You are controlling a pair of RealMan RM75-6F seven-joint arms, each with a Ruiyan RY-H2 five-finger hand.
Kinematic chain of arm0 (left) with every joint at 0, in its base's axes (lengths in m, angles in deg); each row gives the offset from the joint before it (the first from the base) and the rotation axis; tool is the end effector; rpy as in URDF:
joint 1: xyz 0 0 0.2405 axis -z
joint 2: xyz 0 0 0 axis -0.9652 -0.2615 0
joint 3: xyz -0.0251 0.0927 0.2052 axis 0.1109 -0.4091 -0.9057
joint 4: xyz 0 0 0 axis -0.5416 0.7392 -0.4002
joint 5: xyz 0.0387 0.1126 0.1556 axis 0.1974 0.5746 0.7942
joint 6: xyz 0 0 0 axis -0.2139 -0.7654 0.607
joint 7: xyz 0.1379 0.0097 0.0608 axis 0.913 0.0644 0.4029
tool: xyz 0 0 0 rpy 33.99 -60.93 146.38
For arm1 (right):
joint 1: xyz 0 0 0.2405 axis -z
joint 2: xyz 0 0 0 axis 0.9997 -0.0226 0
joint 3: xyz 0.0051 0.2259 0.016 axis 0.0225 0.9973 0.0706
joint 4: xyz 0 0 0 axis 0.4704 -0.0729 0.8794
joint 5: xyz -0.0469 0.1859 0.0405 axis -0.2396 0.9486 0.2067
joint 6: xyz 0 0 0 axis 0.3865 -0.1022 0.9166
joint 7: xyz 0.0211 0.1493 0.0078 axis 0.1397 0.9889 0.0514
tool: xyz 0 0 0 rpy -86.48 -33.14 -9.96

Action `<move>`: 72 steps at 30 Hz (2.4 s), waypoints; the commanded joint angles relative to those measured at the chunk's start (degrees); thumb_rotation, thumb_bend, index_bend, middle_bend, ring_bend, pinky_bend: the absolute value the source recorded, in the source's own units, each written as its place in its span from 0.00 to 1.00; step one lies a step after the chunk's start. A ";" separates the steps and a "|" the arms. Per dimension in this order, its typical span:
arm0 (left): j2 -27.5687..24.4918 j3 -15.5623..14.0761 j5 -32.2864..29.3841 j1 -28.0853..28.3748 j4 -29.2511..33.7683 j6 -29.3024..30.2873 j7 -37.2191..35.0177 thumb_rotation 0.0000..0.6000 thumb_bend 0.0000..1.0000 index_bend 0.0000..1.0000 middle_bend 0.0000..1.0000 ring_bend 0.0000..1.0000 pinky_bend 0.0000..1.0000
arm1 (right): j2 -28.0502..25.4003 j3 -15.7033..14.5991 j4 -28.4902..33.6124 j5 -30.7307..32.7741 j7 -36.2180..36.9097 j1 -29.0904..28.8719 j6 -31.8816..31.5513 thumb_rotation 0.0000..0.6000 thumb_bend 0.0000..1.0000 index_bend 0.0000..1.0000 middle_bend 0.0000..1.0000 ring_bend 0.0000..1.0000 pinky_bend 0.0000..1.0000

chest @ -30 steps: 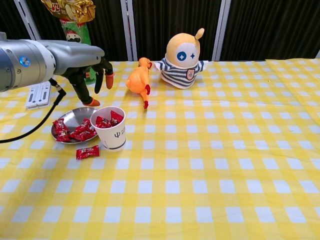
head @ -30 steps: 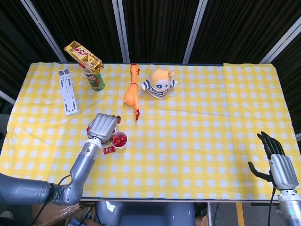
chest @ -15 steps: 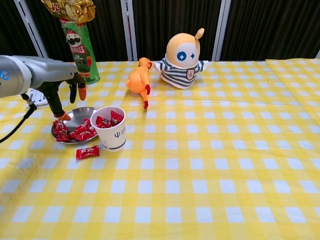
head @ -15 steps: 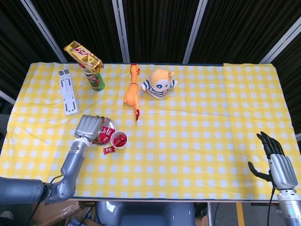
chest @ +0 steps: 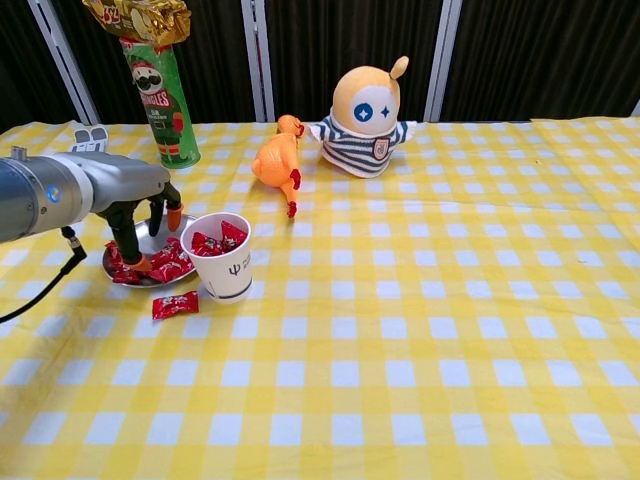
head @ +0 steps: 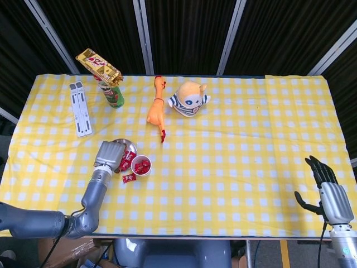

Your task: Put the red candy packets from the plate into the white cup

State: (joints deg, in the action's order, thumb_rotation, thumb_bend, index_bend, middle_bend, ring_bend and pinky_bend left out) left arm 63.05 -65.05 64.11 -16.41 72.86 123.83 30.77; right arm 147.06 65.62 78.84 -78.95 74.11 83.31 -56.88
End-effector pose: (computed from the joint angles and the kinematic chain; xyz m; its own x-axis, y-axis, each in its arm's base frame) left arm -0.1236 0.3326 -0.0079 0.6854 0.4014 0.6075 0.7083 -0.1742 -0.6841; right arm -0.2756 -0.1893 0.1613 0.0839 -0.0580 0.9948 -0.9962 0.0206 0.0852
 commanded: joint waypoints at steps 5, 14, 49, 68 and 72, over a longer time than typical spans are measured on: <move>0.89 0.27 -0.76 0.01 -2.15 -0.40 0.64 1.00 0.24 0.33 0.36 0.91 0.94 | 0.03 -0.05 0.00 -0.14 -0.06 -0.03 0.02 1.00 0.41 0.00 0.00 0.00 0.00; 2.83 0.53 -1.26 0.06 -5.33 -1.48 1.23 1.00 0.24 0.32 0.34 0.91 0.94 | -0.05 -0.08 0.14 -0.04 -0.07 0.01 0.08 1.00 0.41 0.00 0.00 0.00 0.00; 6.64 1.20 -1.38 -0.26 -11.01 -3.70 3.04 1.00 0.27 0.35 0.36 0.91 0.94 | -0.13 -0.27 0.26 -0.17 -0.11 -0.05 0.33 1.00 0.41 0.00 0.00 0.00 0.00; 7.23 1.45 -0.65 -0.55 -11.79 -3.66 3.72 1.00 0.46 0.47 0.55 0.91 0.94 | -0.15 -0.28 0.37 -0.08 -0.11 -0.04 0.37 1.00 0.41 0.00 0.00 0.00 0.00; 6.93 1.57 -0.47 -0.77 -11.59 -3.40 3.67 1.00 0.47 0.48 0.56 0.91 0.94 | -0.17 -0.29 0.42 -0.09 -0.07 -0.05 0.41 1.00 0.41 0.00 0.00 0.00 0.00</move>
State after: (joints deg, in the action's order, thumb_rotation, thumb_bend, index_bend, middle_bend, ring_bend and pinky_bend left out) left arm 70.03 -63.51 63.60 -17.14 61.23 120.40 34.47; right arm 146.89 65.33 79.25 -79.05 74.04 83.26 -56.47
